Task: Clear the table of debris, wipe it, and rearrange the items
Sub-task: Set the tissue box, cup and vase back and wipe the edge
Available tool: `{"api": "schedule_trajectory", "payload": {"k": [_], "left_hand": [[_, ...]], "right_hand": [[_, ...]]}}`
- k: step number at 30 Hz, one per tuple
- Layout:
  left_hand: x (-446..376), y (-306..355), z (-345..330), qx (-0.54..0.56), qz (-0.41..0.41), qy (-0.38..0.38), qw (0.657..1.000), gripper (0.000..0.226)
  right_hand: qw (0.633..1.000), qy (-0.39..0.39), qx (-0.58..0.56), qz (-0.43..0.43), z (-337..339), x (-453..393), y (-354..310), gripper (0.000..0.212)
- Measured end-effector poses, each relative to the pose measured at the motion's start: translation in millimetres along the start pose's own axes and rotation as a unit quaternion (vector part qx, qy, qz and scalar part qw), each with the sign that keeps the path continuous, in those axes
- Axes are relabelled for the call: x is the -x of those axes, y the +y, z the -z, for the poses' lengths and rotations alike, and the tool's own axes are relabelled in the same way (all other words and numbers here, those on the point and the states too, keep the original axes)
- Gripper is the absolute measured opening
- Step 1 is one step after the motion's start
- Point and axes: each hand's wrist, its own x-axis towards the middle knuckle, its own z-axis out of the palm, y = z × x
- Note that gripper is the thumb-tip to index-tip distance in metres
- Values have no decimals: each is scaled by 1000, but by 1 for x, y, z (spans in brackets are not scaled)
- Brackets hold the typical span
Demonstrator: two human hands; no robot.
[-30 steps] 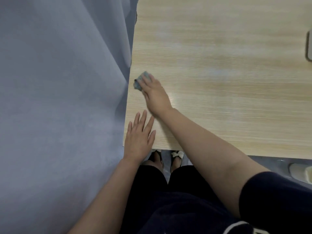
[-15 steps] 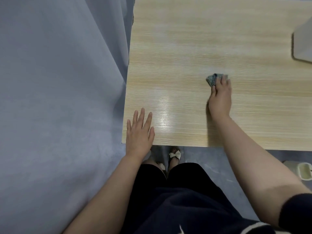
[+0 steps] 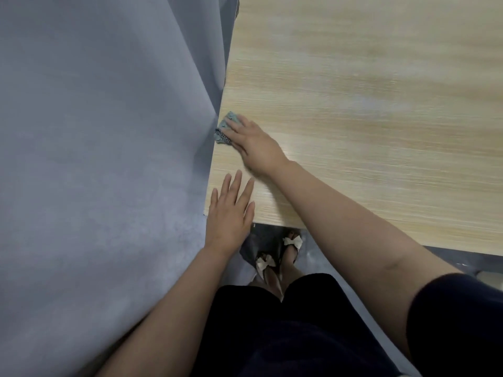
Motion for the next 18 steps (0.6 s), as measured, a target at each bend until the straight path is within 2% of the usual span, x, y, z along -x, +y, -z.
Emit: {"api": "schedule_trajectory", "payload": {"k": [3,7,12,15,18], "left_hand": [[5,2,0,0,7,-5,1000,55],[8,5,4,-3,11,-22,1000,62],[17,9,3,-4,11,-24,1000,60],[28,7,1,-1,7,-28,1000,57],[40,3,1,-9,0,-34,999,57]], "right_hand": [[999,43,-8,-27,11,36,20,41],[978,141,-6,-152,30,107,54,41],[944,204,5,-260,36,142,70,44],[953,201,1,-227,19,120,49,47],[983,143,8,-115,-4,83,21,47]]}}
